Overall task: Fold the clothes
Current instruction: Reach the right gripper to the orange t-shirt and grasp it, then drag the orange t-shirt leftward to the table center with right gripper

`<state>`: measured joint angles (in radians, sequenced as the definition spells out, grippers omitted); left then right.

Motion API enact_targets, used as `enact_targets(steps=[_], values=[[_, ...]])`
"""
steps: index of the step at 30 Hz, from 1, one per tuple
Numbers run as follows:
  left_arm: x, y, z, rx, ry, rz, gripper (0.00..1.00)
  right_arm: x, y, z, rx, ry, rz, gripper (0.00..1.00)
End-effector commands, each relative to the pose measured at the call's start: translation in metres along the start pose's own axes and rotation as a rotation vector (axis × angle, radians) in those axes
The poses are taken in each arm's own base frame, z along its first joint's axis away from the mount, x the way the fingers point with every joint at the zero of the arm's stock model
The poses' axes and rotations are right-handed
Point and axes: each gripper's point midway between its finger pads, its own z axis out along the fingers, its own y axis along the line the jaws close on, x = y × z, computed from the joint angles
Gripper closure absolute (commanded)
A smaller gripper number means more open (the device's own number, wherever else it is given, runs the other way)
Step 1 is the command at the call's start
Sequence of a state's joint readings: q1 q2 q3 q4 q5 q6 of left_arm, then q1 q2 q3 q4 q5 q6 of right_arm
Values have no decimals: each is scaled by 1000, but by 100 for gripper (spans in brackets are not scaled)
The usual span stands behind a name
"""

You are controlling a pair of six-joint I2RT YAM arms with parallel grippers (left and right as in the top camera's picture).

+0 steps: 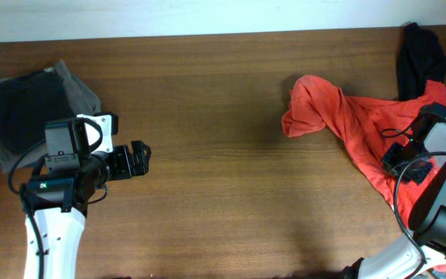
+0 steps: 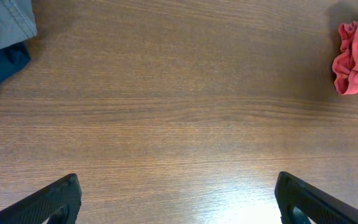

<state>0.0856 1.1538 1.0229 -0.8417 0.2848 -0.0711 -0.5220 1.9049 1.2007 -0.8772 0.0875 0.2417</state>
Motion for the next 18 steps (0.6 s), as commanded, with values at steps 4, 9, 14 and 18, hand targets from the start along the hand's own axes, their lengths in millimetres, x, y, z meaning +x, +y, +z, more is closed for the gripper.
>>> enact_targets(steps=[4,9,14,18], values=[[-7,-3,-5,15,-20,21,1,-6,0,-18,-2,12,21,96],[-8,-3,-5,15,-23,22,1,-19,4,-68,-26,-4,28,96],[-8,-3,-5,15,-25,22,1,-9,53,-123,-231,1,-138,96],[-10,-4,-5,15,-32,24,1,23,107,-155,-333,7,-342,96]])
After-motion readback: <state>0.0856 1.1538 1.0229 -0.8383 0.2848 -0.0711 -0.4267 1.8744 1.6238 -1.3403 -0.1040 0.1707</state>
